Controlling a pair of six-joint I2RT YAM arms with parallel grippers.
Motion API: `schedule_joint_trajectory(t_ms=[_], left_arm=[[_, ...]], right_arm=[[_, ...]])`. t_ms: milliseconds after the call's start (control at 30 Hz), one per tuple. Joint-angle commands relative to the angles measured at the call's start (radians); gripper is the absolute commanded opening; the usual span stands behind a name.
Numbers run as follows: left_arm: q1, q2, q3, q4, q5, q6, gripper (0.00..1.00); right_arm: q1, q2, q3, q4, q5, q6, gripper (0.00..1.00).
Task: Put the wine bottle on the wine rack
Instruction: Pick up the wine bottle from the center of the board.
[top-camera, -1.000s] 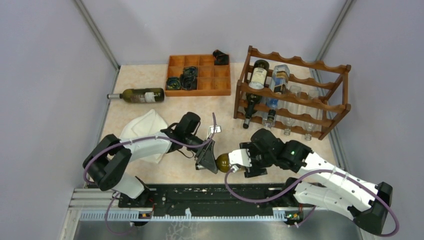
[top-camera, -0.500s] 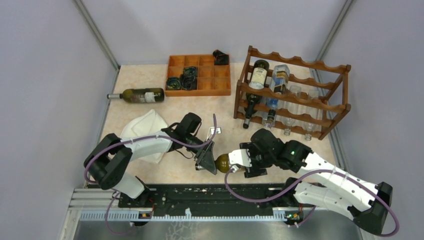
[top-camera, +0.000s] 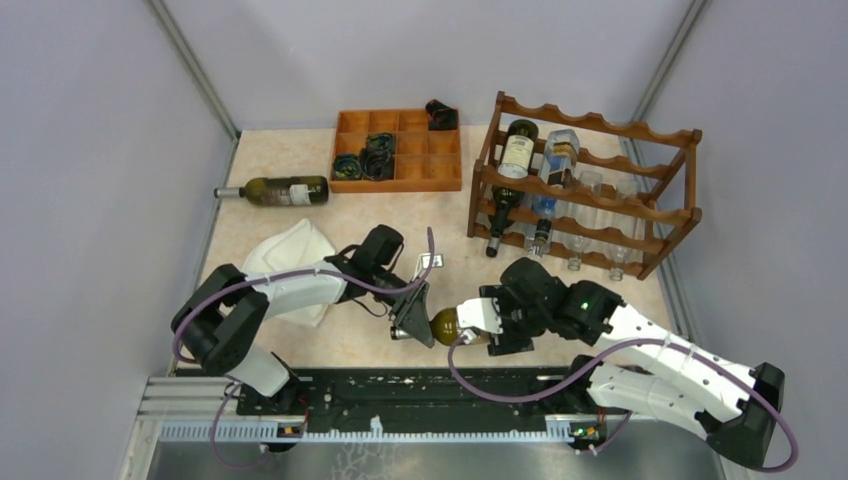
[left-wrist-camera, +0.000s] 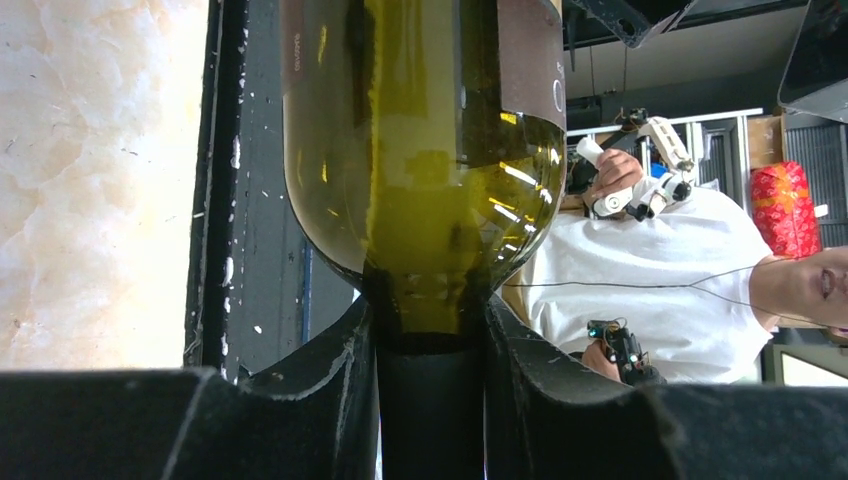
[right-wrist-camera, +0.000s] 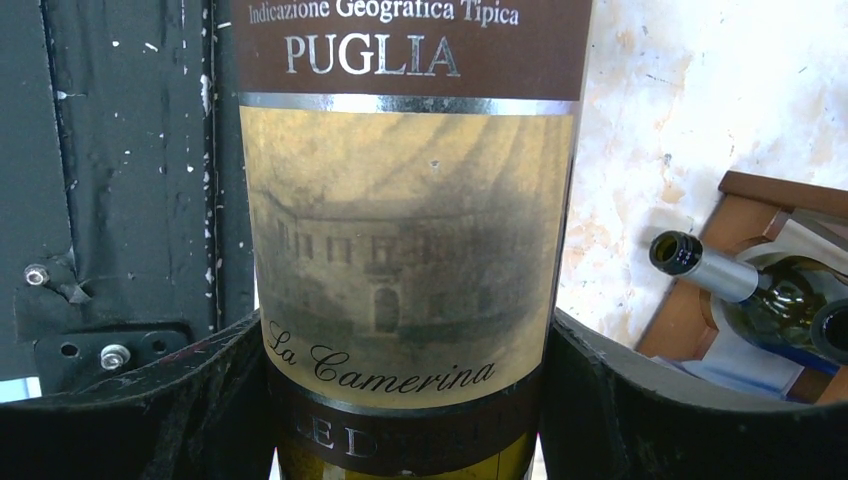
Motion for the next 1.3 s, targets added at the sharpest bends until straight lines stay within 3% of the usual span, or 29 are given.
schedule_joint_trajectory(t_ms=[0, 33, 67, 400, 567, 633, 800, 1033, 1267], left_arm=[[0.038, -0.025, -0.020, 0.090, 0.086, -0.020, 0.00], [0.054, -0.039, -0.038, 0.130, 0.093, -0.050, 0.00], [0.070, -0.054, -0.056, 0.170, 0.101, -0.083, 0.00], [0.180, -0.170, -0.249, 0.539, 0.078, -0.348, 0.00], [0.179, -0.236, -0.310, 0.693, 0.044, -0.448, 0.00], [0.177, -0.266, -0.323, 0.711, 0.026, -0.455, 0.00], [0.171, -0.300, -0.342, 0.731, 0.003, -0.452, 0.00], [0.152, -0.341, -0.350, 0.742, -0.018, -0.432, 0.00], [0.134, -0.367, -0.321, 0.775, -0.053, -0.447, 0.00]], right_arm=[[0.006, -0.053, 0.053, 0.138, 0.003, 0.055, 0.66], [0.006, -0.064, 0.053, 0.138, 0.007, 0.057, 0.92], [0.006, -0.074, 0.058, 0.134, 0.010, 0.060, 0.98], [0.005, -0.127, 0.162, 0.139, -0.095, 0.155, 0.99], [-0.009, -0.127, 0.243, 0.317, 0.148, 0.420, 0.99], [-0.072, -0.099, 0.303, 0.321, 0.145, 0.464, 0.99], [-0.390, 0.059, 0.482, 0.258, -0.052, 0.555, 0.99], [-0.492, 0.203, 0.645, 0.185, 0.078, 0.616, 0.95], [-0.636, 0.237, 0.671, 0.155, 0.122, 0.607, 0.87]])
